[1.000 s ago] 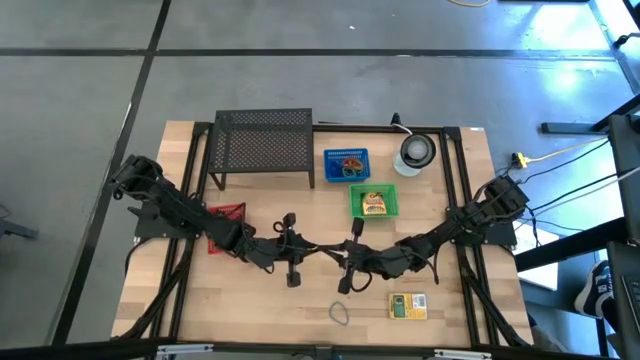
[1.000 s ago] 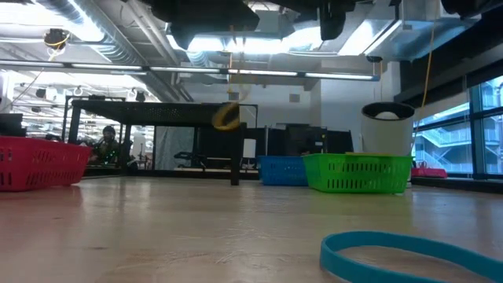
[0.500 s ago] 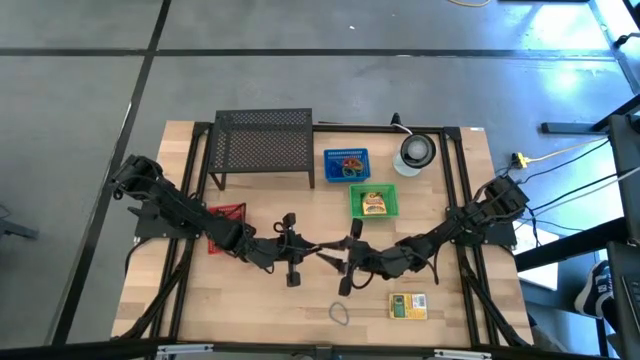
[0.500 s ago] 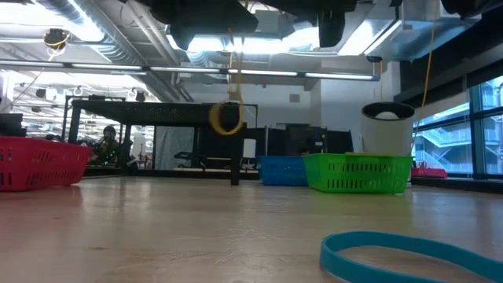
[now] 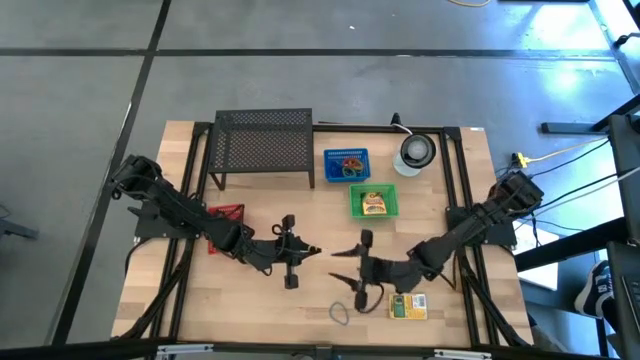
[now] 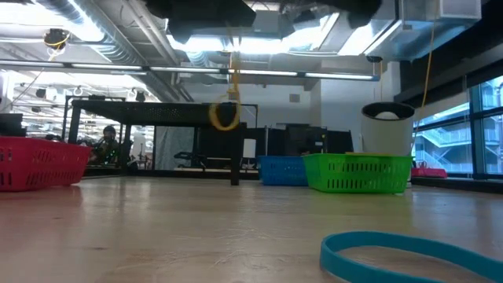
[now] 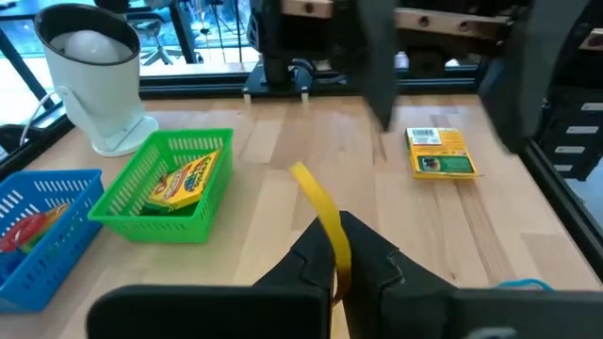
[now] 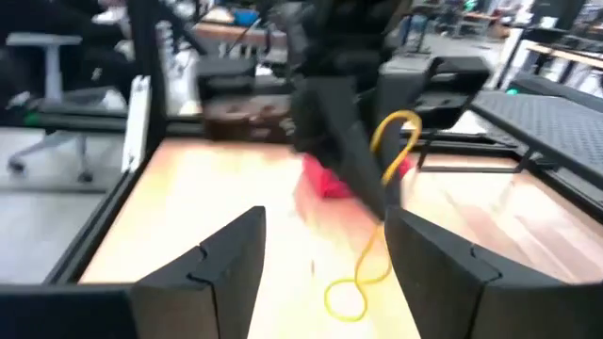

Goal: Pick & Place Office Desk Supplies
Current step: Put the yellow rubber band into the orange basket

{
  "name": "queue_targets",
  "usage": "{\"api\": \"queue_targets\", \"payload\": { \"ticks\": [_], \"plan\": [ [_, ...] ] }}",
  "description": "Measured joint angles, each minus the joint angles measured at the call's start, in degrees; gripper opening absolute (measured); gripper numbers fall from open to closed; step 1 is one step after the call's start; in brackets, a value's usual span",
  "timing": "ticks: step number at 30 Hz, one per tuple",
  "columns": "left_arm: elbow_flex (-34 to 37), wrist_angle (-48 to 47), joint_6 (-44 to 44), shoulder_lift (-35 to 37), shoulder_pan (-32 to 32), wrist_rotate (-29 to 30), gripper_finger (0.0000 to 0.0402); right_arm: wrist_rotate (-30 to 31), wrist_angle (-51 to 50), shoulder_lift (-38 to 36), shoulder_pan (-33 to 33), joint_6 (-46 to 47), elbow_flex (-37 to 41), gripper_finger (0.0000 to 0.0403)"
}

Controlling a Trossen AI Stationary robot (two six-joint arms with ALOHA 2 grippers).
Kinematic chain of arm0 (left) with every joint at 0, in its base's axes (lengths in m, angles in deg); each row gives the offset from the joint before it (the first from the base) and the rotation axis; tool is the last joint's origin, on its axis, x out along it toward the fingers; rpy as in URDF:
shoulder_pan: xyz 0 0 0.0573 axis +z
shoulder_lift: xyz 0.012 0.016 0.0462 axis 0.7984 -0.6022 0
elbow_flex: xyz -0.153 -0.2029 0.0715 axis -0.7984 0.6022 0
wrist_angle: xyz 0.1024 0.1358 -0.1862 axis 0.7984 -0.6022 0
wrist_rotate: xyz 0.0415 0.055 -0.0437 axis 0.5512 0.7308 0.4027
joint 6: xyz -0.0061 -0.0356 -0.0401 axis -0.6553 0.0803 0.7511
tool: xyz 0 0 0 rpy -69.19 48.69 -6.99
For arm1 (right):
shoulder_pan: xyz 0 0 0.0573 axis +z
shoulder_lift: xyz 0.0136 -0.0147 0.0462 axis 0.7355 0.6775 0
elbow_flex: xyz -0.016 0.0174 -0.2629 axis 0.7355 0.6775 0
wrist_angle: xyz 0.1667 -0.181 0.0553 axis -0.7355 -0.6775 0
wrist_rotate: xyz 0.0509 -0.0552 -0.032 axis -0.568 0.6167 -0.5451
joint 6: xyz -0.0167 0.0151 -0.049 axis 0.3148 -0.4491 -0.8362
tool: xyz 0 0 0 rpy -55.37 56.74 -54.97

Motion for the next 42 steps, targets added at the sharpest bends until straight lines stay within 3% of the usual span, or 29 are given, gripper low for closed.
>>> {"api": "queue_targets", "payload": {
  "ticks": [10, 16, 22, 27, 35, 38, 42],
  "plan": [
    [0.0, -0.6, -1.0, 2.5, -2.7, 3.4, 0.0003, -0.7, -9.6, -0.4, 5.8, 4.4, 0.0, 0.0207],
    [0.0, -11.5, 2.9, 6.4, -5.9, 5.8, 0.0002, -9.4, -19.5, -0.4, 7.7, 17.2, 0.0, 0.0200],
    [0.0, -36.6, 23.2, 16.5, -10.1, 5.9, 0.0002, -15.0, -26.0, -0.3, 8.4, 28.2, 0.0, 0.0197],
    [0.0, -58.6, 39.0, 24.6, -15.3, 6.5, 0.0004, -16.2, -26.7, -0.3, 8.4, 30.0, 0.0, 0.0197],
    [0.0, -89.5, 71.3, 27.9, -22.9, 11.6, 0.0004, -16.2, -26.7, -0.3, 8.3, 30.0, 0.0, 0.0197],
    [0.8, -96.8, 81.9, 27.3, -24.2, 9.5, 0.0003, -16.2, -26.7, -0.3, 8.3, 30.0, 0.0, 0.0196],
    [4.9, -98.8, 89.7, 27.3, -24.6, 6.1, 0.0002, -16.0, -26.7, -0.3, 8.3, 30.0, 0.0, 0.0196]
  ]
}}
